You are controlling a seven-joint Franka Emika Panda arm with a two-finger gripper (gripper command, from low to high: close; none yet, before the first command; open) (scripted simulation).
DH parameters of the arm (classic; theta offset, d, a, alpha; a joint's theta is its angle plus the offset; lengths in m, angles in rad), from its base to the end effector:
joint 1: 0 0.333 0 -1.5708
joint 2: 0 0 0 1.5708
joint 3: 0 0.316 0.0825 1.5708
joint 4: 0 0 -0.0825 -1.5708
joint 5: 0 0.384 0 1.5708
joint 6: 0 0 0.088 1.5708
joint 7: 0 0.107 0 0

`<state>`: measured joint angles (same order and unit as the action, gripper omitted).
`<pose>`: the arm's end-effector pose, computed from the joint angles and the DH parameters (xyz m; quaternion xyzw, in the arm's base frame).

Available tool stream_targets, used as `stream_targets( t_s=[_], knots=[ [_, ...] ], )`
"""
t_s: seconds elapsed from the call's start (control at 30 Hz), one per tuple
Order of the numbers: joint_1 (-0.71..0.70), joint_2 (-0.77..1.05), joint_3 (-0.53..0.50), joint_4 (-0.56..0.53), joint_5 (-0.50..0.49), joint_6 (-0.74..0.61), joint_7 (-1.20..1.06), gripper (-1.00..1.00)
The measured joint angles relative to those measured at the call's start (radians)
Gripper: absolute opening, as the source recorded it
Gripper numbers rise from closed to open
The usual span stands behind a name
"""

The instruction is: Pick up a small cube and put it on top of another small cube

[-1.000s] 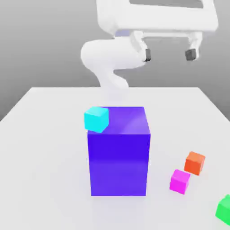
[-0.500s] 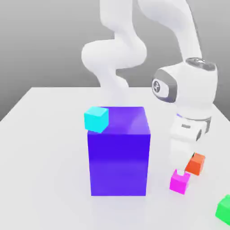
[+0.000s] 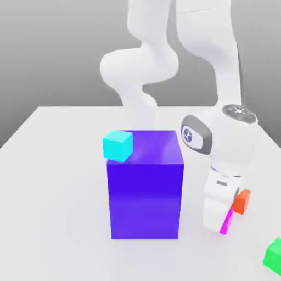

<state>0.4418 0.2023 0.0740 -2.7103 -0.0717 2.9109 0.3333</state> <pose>0.3445 0.2026 0.1638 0.9921 0.1251 0.0000 0.0008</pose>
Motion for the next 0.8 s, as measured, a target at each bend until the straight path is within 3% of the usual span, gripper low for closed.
stream_targets(
  t_s=[0.1,0.53,0.67,0.7,0.8],
  knots=[
    [-0.008,-0.084,0.018,0.0,0.032,-0.083,-0.024,-1.0],
    [0.037,0.077,0.042,0.449,0.017,-0.375,-0.017,-1.0],
    [0.052,0.203,0.026,0.485,-0.007,-0.285,0.0,-1.0],
    [0.054,0.222,0.024,0.488,-0.011,-0.268,0.003,1.0],
    [0.054,0.222,0.024,0.488,-0.011,-0.268,0.003,1.0]
  ],
)
